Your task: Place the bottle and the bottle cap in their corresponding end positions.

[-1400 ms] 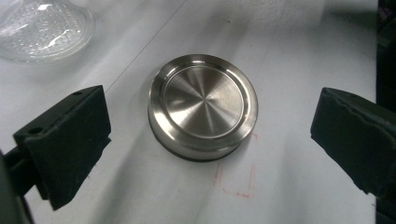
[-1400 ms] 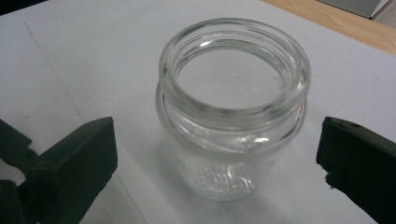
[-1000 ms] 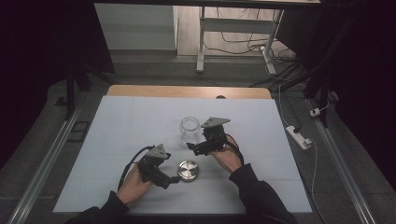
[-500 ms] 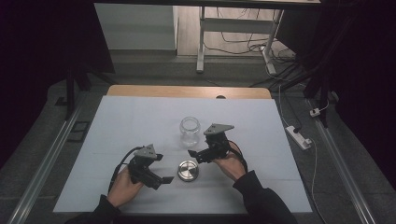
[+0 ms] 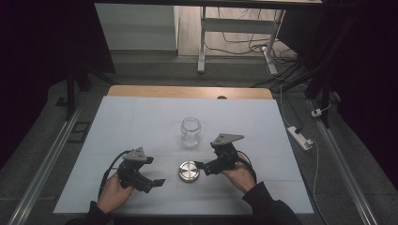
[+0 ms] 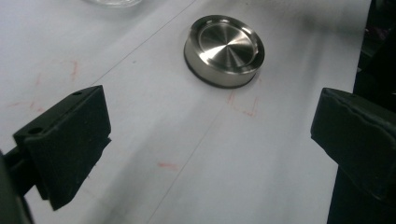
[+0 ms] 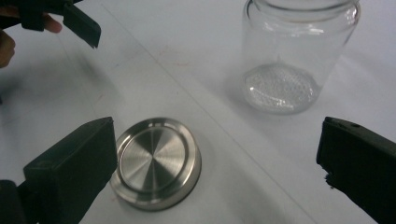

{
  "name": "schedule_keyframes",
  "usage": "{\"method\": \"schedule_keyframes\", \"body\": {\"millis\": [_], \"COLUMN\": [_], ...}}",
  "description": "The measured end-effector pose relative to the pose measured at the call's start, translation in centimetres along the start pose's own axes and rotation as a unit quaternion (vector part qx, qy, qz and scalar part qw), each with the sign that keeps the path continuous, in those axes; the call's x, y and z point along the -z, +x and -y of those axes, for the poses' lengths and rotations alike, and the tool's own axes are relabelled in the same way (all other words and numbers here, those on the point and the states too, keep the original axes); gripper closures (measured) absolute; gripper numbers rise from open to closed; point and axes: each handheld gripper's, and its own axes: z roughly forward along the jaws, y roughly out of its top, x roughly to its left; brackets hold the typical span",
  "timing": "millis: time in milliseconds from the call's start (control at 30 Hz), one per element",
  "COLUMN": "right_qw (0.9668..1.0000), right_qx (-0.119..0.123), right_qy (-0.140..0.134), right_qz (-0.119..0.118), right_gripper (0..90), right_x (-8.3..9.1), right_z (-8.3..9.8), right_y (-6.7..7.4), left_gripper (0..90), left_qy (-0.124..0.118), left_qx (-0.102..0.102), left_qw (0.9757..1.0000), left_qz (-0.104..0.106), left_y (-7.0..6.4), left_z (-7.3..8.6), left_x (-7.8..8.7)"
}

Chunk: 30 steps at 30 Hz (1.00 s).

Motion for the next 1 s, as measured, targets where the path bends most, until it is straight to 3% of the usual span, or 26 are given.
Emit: {"method": "schedule_keyframes", "body": {"millis": [300, 667, 1000], "right_qw": [0.9999, 0.9989, 0.9969], "right_qx": [-0.001, -0.005, -0.042], "right_qy": [0.008, 0.013, 0.004], "right_qz": [0.014, 0.045, 0.067], "right_gripper": [0.0, 0.0, 0.0], "right_x": [1.9, 4.5, 7.5], "right_z": [1.8, 3.9, 6.1], "right_y": [0.1, -0.4, -1.3], "left_gripper": [0.0, 0.0, 0.0], "left_qy": [-0.005, -0.014, -0.014], "left_qx": [0.02, 0.049, 0.07], "left_qw": [0.9993, 0.9971, 0.9943], "left_qz": [-0.032, -0.056, -0.079], "left_y": [0.2, 0.4, 0.4], "left_z": [1.8, 4.2, 6.1], "left_x": [2.0, 4.2, 5.7]}}
